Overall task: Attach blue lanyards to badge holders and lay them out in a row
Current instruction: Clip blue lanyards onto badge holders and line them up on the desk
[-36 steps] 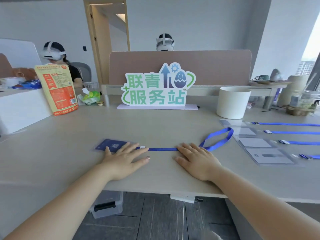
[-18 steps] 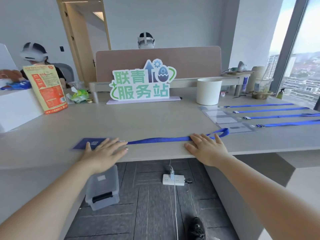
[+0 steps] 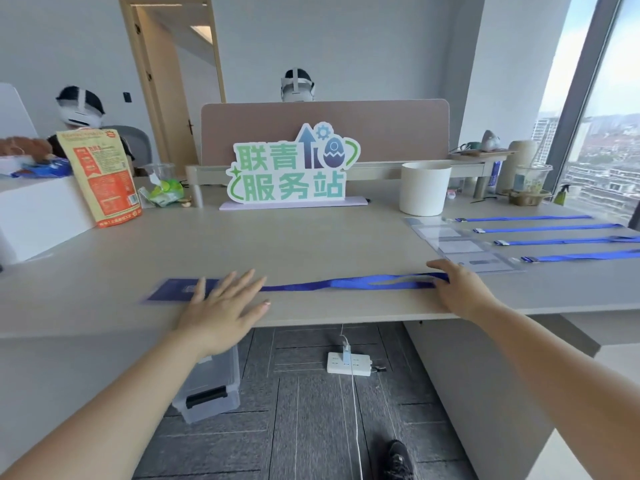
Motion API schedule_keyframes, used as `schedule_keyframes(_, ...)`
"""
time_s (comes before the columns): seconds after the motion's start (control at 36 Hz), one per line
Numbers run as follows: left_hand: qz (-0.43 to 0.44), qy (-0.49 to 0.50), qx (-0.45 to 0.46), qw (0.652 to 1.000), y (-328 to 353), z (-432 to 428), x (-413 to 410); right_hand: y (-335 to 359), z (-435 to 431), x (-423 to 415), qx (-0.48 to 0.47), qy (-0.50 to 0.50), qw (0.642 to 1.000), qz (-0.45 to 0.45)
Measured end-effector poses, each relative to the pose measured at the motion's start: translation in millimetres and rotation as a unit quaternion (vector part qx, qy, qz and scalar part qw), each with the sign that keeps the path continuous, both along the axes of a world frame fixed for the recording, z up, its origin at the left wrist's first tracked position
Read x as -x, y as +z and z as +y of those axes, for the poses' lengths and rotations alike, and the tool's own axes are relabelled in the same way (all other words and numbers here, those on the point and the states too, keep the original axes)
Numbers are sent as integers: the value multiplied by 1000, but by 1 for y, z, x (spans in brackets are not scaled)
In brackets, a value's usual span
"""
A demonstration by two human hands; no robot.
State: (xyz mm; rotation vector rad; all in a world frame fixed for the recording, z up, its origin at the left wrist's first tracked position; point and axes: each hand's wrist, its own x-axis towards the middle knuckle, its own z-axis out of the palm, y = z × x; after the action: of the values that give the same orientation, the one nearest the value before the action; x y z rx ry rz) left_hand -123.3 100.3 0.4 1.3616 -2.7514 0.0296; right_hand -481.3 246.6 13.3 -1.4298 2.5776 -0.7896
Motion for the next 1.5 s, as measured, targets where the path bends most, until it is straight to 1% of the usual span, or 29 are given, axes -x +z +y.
schedule_keyframes(0.06,-4,-30,7,1000,-3,5,12,-1,0,5,26,6,999,-36)
schedule_keyframes(0.19,-16,-49,-6,999,-5,9,35,-4,1,13,52,1,999,-13)
schedule_keyframes(0.31,8,-46,-35,998,-5,3,36,-3,8,22,75,3,997,-14)
schedule_keyframes(0.42,34,-38,-49,998,-4,1,34,1,16,33,97,0,994,-56)
schedule_keyframes(0.53,27,-33,-35,998,-6,3,35,6,23,43,112,-18,988,-108)
schedule_keyframes(0.61,22,-25,-29,999,-6,3,37,5,23,49,146,-36,979,-135)
schedule_keyframes(0.72,23,-24,-25,999,-7,3,36,4,19,52,160,-48,974,-150)
schedule_keyframes(0.81,15,-17,-27,999,-6,5,37,1,14,52,129,-53,985,-99)
schedule_keyframes(0.89,10,-9,-16,1000,-5,7,38,-6,10,51,117,-56,990,-47)
schedule_keyframes(1.06,13,-12,-10,1000,-5,7,37,-16,8,42,96,-78,992,33)
schedule_keyframes(1.14,12,-12,-12,1000,-4,9,36,-16,9,33,102,-96,984,113)
schedule_keyframes(1.19,13,-15,-9,1000,-3,11,37,-15,5,16,133,-72,975,163)
schedule_keyframes(1.25,15,-15,-8,1000,-3,11,36,-14,-6,-9,147,-10,970,194)
schedule_keyframes(1.28,15,-15,-8,1000,-4,11,36,-13,-13,-26,135,32,971,196)
schedule_keyframes(1.33,10,-15,-8,1000,-5,10,36,-12,-27,-63,77,121,974,178)
schedule_keyframes(1.39,8,-13,-10,1000,-5,9,36,-12,-41,-98,12,194,966,169)
schedule_keyframes(1.44,11,-7,-16,1000,-5,9,37,-14,-50,-120,-40,233,956,173)
schedule_keyframes(1.5,16,-2,-18,1000,-4,10,38,-14,-56,-125,-82,245,952,166)
